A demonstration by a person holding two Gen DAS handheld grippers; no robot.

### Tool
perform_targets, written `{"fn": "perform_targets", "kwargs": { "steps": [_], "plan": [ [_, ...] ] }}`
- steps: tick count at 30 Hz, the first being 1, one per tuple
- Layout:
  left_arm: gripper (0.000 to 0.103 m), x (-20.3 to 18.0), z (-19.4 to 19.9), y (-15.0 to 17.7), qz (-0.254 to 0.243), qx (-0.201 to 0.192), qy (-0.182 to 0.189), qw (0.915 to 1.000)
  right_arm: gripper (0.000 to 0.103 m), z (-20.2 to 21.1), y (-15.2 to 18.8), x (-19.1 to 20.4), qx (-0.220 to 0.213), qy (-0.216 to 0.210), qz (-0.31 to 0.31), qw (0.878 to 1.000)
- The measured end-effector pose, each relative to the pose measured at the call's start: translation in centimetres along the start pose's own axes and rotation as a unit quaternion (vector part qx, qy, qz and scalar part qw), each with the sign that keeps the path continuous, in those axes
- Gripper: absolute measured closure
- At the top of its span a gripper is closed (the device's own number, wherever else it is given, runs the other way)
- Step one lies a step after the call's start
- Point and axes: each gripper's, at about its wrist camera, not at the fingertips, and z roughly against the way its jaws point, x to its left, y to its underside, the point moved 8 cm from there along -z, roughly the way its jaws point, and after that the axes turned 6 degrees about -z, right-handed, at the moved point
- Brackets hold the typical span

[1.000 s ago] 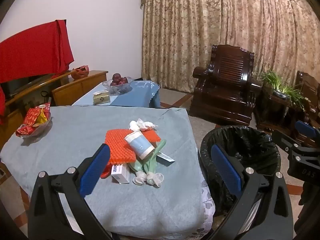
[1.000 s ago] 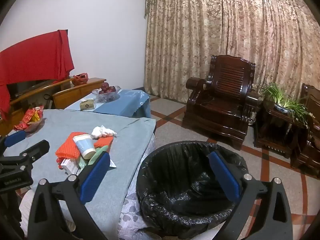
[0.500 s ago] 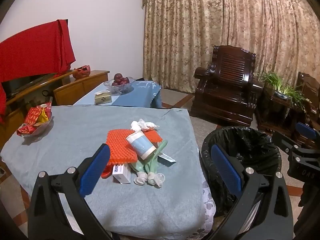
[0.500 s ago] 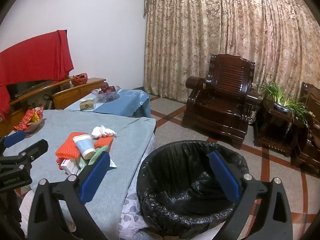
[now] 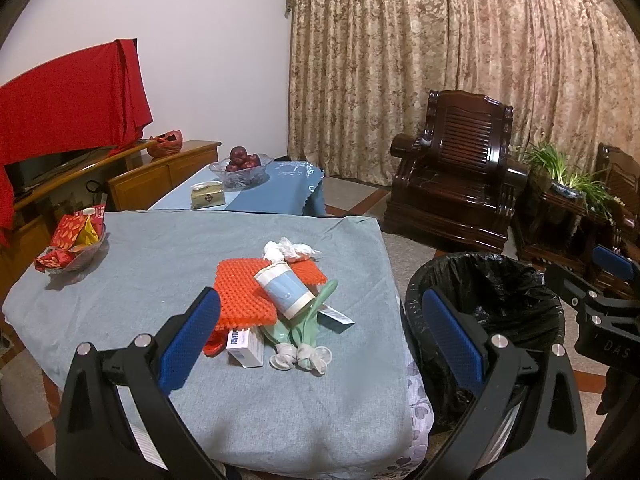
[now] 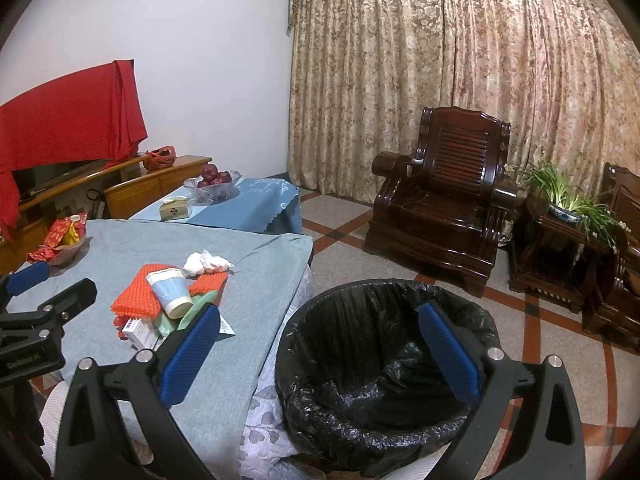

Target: Collect trash

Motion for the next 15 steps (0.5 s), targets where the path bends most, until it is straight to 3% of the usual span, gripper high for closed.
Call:
{"fn": "perform_targets", "kwargs": {
  "steps": [15],
  "plan": [
    [0.005, -0.29, 0.14, -0.12, -0.001, 0.0, -0.001, 1.0, 0.006, -0.01, -0.01, 0.1, 0.001, 0.0, -0.001, 1.0]
  ]
}}
